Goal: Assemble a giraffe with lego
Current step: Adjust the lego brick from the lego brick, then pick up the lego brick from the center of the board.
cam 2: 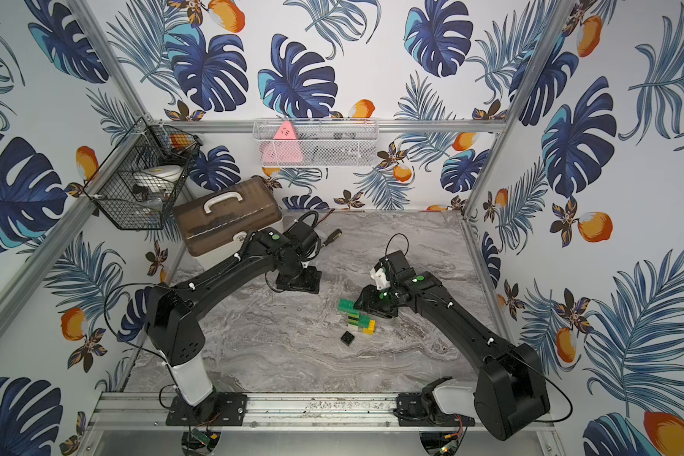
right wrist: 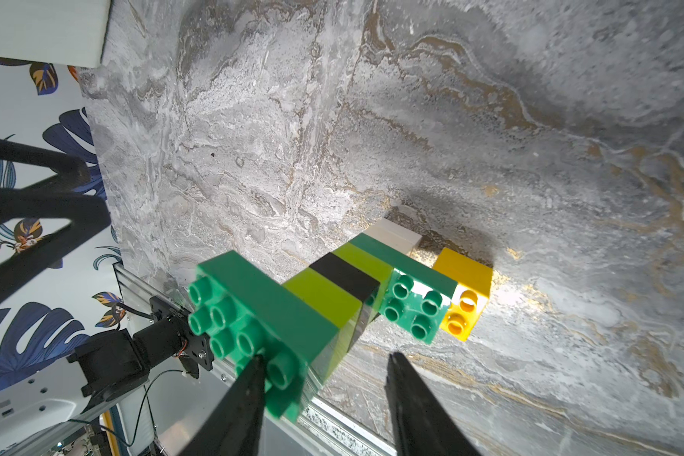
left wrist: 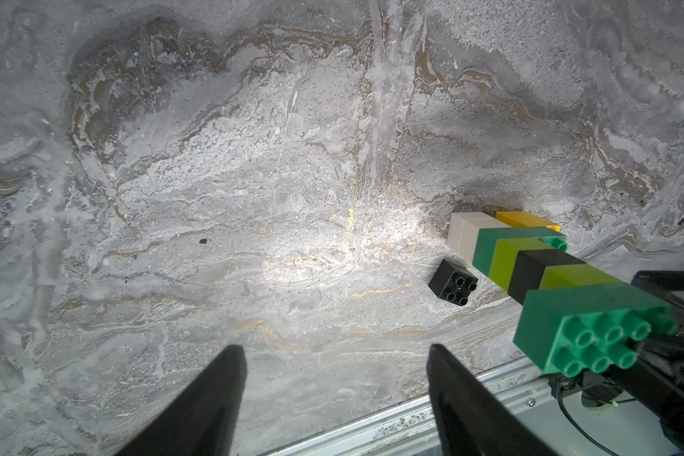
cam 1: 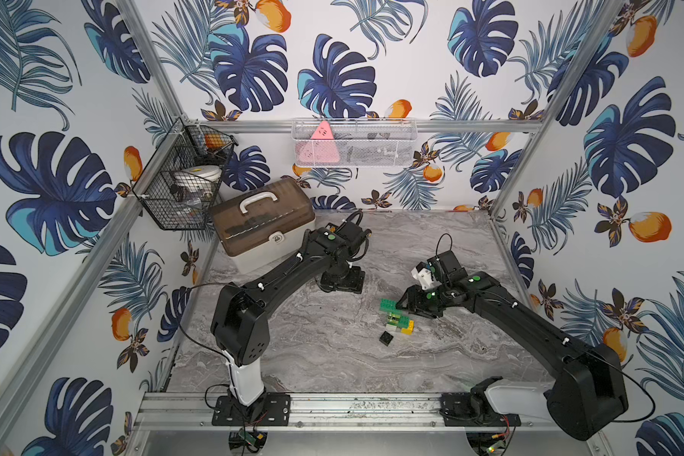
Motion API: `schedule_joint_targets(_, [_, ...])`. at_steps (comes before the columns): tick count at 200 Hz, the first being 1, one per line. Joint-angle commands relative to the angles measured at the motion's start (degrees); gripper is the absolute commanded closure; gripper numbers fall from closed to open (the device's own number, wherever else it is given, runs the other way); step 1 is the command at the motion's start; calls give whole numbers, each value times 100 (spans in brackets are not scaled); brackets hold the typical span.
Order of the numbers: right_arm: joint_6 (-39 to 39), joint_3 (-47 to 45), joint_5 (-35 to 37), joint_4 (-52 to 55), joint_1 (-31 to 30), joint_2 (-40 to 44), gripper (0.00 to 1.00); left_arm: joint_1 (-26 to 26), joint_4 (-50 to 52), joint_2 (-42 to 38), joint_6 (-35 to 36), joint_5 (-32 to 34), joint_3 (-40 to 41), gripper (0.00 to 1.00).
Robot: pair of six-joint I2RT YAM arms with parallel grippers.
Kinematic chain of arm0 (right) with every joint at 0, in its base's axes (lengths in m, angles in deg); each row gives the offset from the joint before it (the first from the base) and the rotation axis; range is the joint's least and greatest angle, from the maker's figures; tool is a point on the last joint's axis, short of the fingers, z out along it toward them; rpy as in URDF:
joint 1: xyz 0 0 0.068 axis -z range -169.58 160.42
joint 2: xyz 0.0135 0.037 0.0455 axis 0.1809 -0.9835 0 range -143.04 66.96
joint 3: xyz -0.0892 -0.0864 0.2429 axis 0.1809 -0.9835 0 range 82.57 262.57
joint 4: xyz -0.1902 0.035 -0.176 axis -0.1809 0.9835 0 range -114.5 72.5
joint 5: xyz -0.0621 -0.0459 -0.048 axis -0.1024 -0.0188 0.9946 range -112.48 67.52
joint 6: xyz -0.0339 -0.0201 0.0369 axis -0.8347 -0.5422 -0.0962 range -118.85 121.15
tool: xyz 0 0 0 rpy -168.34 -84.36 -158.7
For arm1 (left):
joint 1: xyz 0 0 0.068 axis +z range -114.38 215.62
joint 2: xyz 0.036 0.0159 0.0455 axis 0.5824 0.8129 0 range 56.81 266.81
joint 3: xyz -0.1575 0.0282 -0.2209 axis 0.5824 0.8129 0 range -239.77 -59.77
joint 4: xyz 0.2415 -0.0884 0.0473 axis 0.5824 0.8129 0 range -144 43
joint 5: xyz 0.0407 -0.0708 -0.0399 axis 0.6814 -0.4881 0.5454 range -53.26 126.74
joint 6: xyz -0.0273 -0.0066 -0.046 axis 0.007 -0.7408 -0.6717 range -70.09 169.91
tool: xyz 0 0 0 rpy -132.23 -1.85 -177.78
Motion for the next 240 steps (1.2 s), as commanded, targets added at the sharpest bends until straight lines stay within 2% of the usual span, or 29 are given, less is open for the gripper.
schedule_joint_targets(1, [-79, 17, 990, 970, -5, -41, 47, 15, 11, -33, 87, 44, -12, 22])
schedule_joint_targets(27, [-103, 251, 1052, 1066, -8, -28, 32, 2, -7, -23, 62, 68, 4, 22])
schedule_joint_targets(50, [-103, 400, 1046, 1019, -6, 96, 26, 10, -25, -32, 52, 68, 31, 22])
schedule_joint_targets(96, [-115, 386, 871, 697, -4, 689, 20, 75, -7, -93, 51, 88, 89, 22])
schedule_joint_targets(139, [-584, 216, 569, 957, -118, 1550, 18, 165, -215, -283, -18, -86, 477, 22])
schedule_joint_targets(163, [-740, -42, 653, 940, -707, 1734, 19, 285, -438, -449, -60, -255, 902, 22])
schedule_joint_targets(173, [-689, -75, 930, 857, -1342, 1650, 19, 368, -542, -535, -85, -367, 1101, 22])
schedule_joint_targets(209, [-483, -221, 1689, 542, -2453, 1018, 18, 640, -762, -827, -134, -636, 1646, 22])
schedule_joint_targets(240, [-174, -554, 2257, -139, -3035, 309, 18, 843, -770, -1095, -79, -667, 1891, 22])
